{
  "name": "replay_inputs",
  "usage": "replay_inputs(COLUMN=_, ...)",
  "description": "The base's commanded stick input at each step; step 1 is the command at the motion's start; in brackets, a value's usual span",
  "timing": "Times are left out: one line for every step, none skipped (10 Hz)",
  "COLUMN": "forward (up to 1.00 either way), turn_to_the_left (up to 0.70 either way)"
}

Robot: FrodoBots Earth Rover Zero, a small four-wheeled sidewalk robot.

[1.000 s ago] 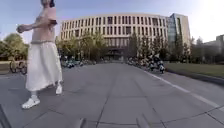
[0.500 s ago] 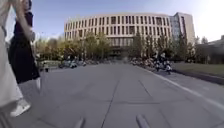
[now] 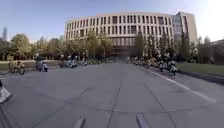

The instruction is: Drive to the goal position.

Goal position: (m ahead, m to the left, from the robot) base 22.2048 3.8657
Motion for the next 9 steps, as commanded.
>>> replay_inputs(forward=0.6, turn_to_the_left=0.01)
replay_inputs(forward=0.6, turn_to_the_left=0.15)
replay_inputs(forward=0.6, turn_to_the_left=0.15)
replay_inputs(forward=0.6, turn_to_the_left=0.15)
replay_inputs(forward=0.6, turn_to_the_left=0.01)
replay_inputs(forward=0.6, turn_to_the_left=0.0)
replay_inputs(forward=0.6, turn_to_the_left=0.0)
replay_inputs(forward=0.6, turn_to_the_left=0.0)
replay_inputs(forward=0.6, turn_to_the_left=0.0)
